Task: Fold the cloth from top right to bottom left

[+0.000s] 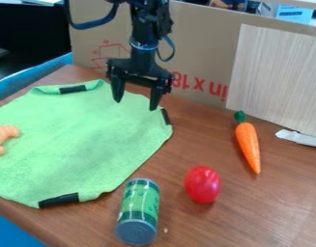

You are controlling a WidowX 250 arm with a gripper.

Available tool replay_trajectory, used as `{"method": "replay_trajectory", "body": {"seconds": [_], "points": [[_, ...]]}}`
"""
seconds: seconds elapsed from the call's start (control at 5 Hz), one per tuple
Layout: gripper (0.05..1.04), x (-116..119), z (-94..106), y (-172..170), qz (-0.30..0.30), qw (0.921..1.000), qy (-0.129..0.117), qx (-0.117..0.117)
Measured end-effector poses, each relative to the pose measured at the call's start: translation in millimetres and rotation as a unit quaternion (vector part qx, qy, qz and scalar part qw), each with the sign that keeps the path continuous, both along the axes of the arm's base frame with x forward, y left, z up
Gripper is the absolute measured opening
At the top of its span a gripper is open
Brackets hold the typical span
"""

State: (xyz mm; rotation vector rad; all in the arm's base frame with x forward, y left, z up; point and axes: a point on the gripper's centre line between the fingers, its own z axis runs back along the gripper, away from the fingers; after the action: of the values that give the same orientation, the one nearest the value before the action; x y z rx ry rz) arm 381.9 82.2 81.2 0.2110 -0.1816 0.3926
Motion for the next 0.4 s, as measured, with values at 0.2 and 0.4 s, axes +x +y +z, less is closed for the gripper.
{"method": "replay_trajectory", "body": {"seconds": [0.2,0.4], "points": [[1.001,5.0,0.5,-1.6,0.025,0.9995,-0.015,-0.008],[1.001,12.0,-10.7,-10.1,0.053,0.9981,-0.029,-0.009]]}}
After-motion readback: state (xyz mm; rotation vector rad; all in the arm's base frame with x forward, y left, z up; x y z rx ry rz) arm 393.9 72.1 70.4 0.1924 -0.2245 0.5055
